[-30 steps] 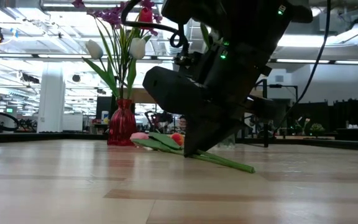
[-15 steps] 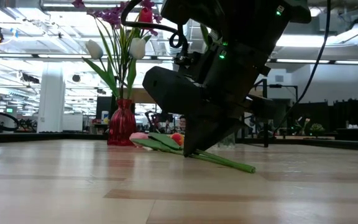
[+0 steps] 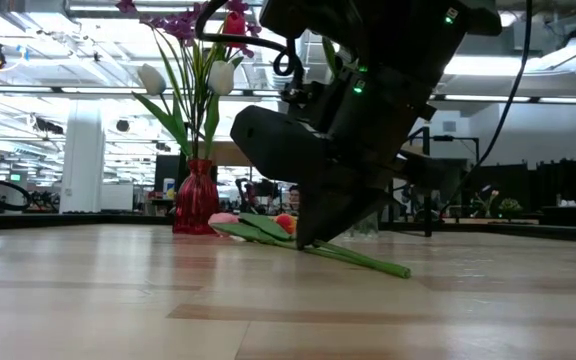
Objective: Pick and place flowers into a vace then onto a shelf
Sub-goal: Put the orange flower into the transparent flower vase
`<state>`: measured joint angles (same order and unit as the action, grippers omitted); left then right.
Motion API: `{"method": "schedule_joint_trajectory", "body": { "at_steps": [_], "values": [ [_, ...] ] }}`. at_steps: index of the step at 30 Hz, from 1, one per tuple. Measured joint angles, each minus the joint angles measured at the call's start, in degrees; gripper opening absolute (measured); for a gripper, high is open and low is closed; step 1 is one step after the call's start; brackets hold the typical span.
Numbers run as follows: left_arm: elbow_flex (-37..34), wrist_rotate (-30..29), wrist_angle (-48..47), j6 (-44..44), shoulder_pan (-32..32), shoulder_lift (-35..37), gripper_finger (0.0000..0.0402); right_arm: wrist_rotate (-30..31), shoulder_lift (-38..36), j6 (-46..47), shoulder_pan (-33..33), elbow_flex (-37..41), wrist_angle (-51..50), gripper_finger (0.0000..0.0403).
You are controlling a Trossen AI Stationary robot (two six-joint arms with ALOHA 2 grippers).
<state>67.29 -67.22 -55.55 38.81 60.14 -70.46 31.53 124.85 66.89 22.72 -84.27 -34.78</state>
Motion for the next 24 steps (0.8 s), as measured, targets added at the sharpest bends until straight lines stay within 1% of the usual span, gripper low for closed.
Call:
{"method": "schedule_joint_trajectory", "body": {
  "at_steps": [6, 13, 21, 24],
  "values": [
    [0.0, 0.0, 0.0, 0.0, 0.0, 0.0, 0.0219, 0.1, 0.0, 0.1, 0.0, 0.0, -1.0, 0.0047],
    [0.0, 0.0, 0.0, 0.0, 0.0, 0.0, 0.0219, 0.4, 0.0, 0.0, 0.0, 0.0, -1.1, 0.0007],
    [0.0, 0.0, 0.0, 0.0, 0.0, 0.0, 0.0219, 0.8, 0.0, 0.0, 0.0, 0.0, -1.1, 0.0006],
    [0.0, 0.0, 0.0, 0.0, 0.0, 0.0, 0.0219, 1.5, 0.0, 0.0, 0.2, -1.3, -3.1, 0.0003]
  ]
}}
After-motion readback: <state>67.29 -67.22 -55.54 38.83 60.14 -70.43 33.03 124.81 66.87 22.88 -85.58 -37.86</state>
